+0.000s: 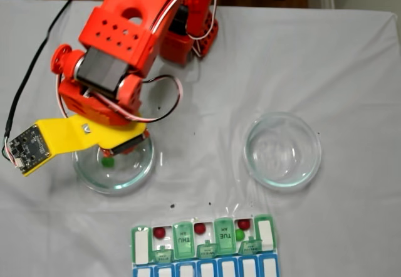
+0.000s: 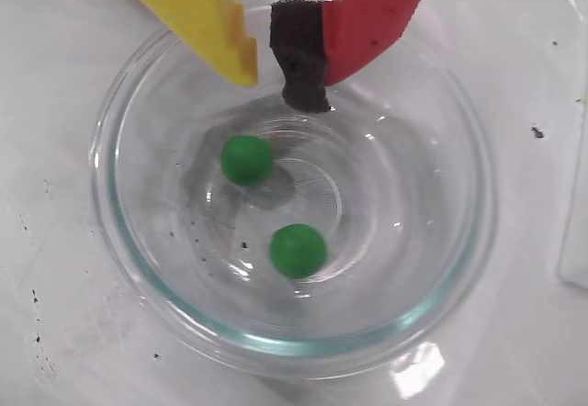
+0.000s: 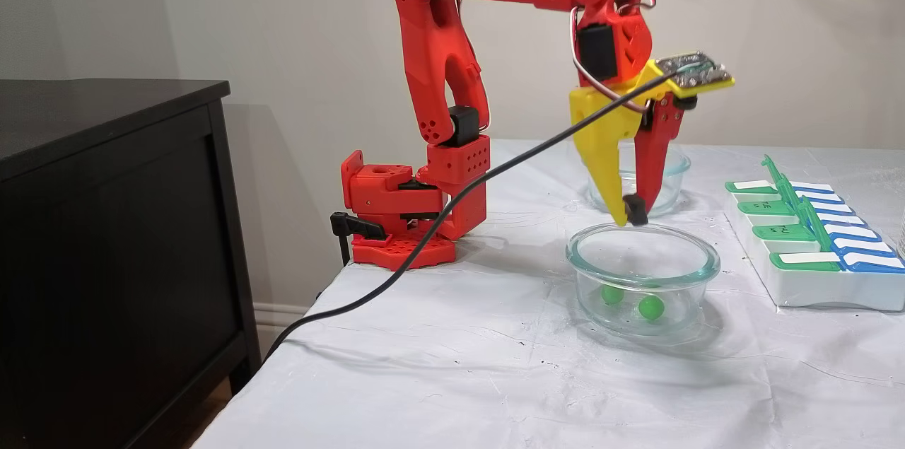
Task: Sort medicines into box.
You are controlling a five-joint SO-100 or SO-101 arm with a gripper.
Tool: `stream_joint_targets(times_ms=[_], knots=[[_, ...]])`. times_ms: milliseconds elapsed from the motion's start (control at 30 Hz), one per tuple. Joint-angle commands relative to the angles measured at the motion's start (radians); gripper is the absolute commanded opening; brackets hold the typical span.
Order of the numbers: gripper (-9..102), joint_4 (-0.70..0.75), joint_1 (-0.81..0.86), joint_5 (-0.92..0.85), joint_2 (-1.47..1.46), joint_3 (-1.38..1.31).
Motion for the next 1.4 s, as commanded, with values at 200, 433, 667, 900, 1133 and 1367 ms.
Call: stream_joint_targets(times_ms=[200,433,667,900,1133,1367], knots=[[17,-0.072,0.021,-0.028,0.002,0.012],[19,-0.107,0.031,-0.043,0.000,0.071],[18,-0.124,0.034,-0.040,-0.061,0.055],[18,-0.150,0.038,-0.043,-0.109,0.054],[18,-0.155,0.038,-0.044,-0.118,0.054],[17,-0.161,0.034,-0.044,-0.133,0.052]])
